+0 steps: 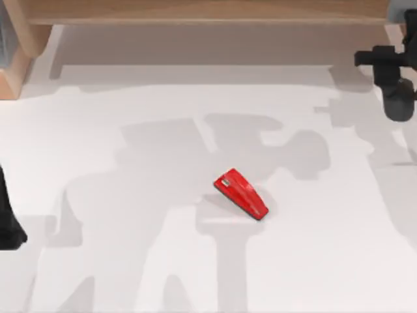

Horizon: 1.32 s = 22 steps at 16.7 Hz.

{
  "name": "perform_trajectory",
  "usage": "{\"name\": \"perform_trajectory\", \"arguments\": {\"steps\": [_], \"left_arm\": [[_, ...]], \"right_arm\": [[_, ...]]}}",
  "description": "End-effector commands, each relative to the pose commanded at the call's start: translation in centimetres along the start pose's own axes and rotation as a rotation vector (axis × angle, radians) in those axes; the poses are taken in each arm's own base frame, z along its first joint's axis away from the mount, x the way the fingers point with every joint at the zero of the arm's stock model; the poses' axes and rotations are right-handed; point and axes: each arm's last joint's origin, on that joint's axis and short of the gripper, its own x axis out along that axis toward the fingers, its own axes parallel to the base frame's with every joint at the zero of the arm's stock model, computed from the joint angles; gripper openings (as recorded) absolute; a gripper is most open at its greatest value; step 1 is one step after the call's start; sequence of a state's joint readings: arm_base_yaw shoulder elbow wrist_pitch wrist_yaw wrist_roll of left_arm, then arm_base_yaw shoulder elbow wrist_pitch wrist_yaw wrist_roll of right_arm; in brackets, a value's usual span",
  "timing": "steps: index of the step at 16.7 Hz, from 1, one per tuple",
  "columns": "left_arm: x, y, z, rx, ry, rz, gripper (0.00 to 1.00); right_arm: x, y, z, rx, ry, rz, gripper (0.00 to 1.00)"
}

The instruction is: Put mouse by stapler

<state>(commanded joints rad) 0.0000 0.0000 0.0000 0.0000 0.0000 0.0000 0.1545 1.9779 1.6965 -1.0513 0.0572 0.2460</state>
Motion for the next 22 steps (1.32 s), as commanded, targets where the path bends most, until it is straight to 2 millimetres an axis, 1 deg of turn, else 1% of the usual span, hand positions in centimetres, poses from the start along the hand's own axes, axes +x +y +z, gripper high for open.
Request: {"name": "perform_trajectory", "arguments": {"steps": [3,5,7,9,12,22], "left_arm": [[0.0,0.0,0.0,0.0,0.0,0.0,1.0],[0.0,0.0,0.0,0.0,0.0,0.0,1.0],[0.0,0.0,0.0,0.0,0.0,0.0,1.0],[0.0,0.0,0.0,0.0,0.0,0.0,1.0],[0.0,0.0,0.0,0.0,0.0,0.0,1.0],[0.0,0.0,0.0,0.0,0.0,0.0,1.0]], "right_arm": [[2.3,4.4,-2.9,-0.037,0.059,0.009,0.0],[3.6,6.8,-4.8,-0.058,0.09,0.011,0.0],[4.5,8.8,-6.7,-0.077,0.114,0.011,0.0],[5.1,10.2,-8.2,-0.092,0.131,0.011,0.0],[5.5,11.1,-9.4,-0.105,0.142,0.012,0.0],[5.3,11.1,-9.2,-0.099,0.134,0.018,0.0]]}}
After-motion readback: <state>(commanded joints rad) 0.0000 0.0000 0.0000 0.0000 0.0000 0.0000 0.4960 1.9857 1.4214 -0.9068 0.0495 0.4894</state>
